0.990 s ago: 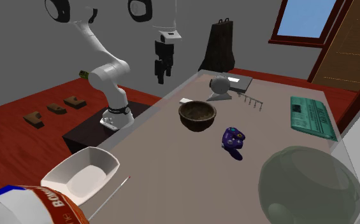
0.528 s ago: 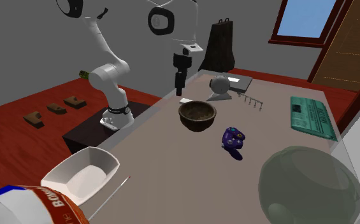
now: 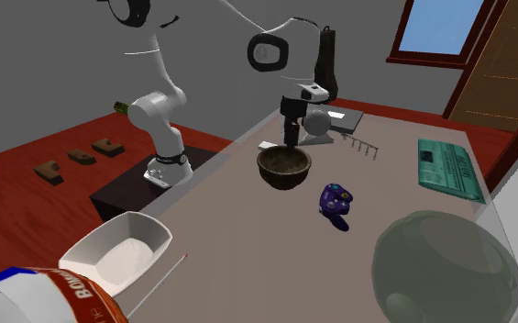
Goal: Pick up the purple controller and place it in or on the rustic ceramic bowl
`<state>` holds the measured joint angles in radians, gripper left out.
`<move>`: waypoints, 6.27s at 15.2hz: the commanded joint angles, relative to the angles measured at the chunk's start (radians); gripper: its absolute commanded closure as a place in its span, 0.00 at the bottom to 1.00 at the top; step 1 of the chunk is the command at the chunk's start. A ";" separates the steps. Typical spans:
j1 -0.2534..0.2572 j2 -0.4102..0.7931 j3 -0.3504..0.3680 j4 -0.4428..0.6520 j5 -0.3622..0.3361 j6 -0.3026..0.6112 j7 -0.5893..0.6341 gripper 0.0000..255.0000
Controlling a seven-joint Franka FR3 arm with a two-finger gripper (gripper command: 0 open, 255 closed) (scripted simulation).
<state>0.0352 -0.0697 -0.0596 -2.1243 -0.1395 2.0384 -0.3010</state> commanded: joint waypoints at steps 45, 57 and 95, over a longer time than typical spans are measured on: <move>0.040 0.683 0.030 0.642 -0.110 0.079 -0.143 1.00; 0.041 0.625 0.034 0.711 -0.098 -0.046 -0.173 1.00; 0.147 0.015 0.107 0.003 -0.119 0.008 0.028 1.00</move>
<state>0.1810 -0.0555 0.0464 -2.1076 -0.2578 2.0347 -0.2775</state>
